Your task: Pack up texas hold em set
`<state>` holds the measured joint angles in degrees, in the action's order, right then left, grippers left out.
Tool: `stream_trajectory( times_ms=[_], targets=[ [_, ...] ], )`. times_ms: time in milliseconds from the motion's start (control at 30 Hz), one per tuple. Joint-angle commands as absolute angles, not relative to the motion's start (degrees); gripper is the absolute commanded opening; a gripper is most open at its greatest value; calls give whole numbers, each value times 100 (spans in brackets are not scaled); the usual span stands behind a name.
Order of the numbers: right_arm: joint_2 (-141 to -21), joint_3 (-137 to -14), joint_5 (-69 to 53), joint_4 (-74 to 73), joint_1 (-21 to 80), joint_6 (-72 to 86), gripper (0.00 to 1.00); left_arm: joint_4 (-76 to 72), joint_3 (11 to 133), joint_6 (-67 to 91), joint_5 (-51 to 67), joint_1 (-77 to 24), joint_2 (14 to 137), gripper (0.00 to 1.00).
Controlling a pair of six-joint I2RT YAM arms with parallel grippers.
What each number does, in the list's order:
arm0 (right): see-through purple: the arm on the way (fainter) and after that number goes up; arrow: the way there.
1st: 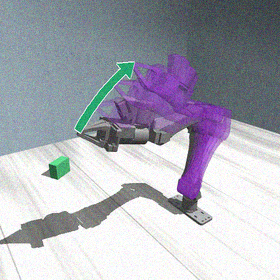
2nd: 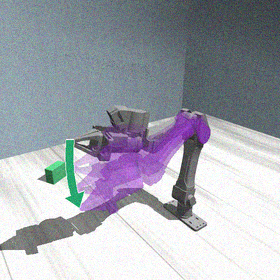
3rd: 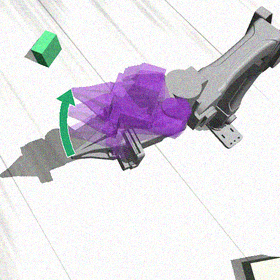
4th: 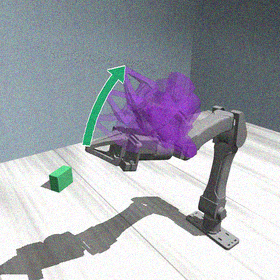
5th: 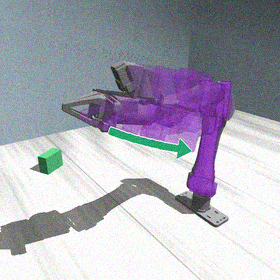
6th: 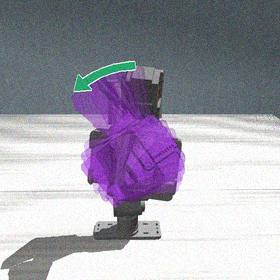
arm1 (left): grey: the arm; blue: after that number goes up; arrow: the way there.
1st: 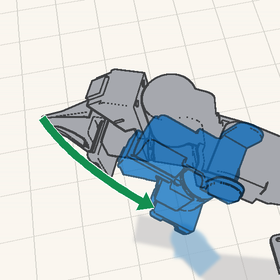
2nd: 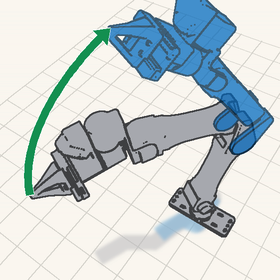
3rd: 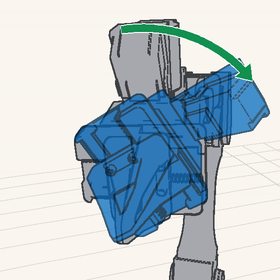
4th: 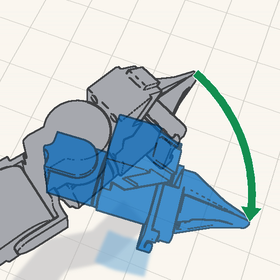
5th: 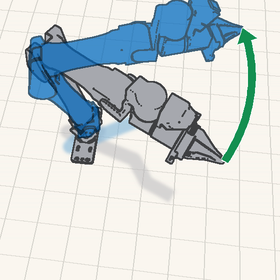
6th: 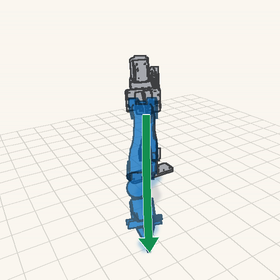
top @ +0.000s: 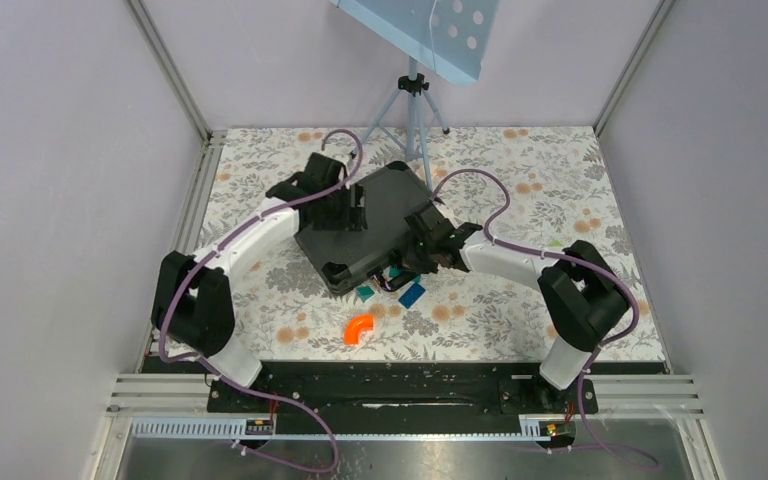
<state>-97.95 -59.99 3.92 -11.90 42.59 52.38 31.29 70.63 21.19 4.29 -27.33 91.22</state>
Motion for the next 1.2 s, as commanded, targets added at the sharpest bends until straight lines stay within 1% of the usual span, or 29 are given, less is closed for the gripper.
stream_trajectory(
  times_ms=[0,167,367,533,700,1167],
  targets=[
    [-9922,-6427,566,-1852,4249,5071,0,3434,7978,2142,304,-2168,9365,71],
    [-10072,-6570,470,-2028,4253,5064,0,3485,8912,2158,325,-1770,9972,71],
    [-10190,-6637,376,-2076,4253,5097,0,3322,9461,2170,493,-1354,10661,71],
    [-10211,-6702,391,-2173,4254,5098,0,3182,9554,2170,601,-1231,11110,70],
    [-10345,-6992,406,-2664,4283,4968,0,3219,9644,2137,679,-1228,11441,70],
    [-10829,-7352,278,-2876,4328,4954,0,3261,9476,2110,976,-1239,11759,69]
  ],
)
